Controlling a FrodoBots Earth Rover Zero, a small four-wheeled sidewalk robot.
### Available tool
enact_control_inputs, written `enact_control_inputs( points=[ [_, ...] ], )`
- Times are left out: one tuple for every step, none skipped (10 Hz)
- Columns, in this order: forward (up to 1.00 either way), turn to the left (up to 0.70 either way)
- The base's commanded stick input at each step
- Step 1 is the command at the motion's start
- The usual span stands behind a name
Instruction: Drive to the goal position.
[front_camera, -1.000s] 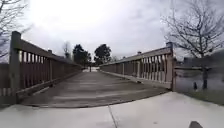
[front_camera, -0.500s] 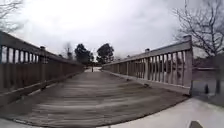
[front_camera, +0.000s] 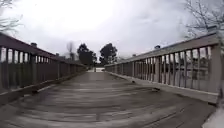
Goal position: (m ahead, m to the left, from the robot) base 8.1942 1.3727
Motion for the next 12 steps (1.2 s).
enact_control_inputs(
  points=[
    [1.00,0.00],
    [1.00,0.00],
    [1.00,0.00],
    [1.00,0.00],
    [1.00,0.00],
    [0.99,0.02],
    [0.92,0.17],
    [0.86,0.33],
    [0.85,0.34],
    [0.85,0.17],
    [0.85,0.00],
    [0.85,0.00]
  ],
)
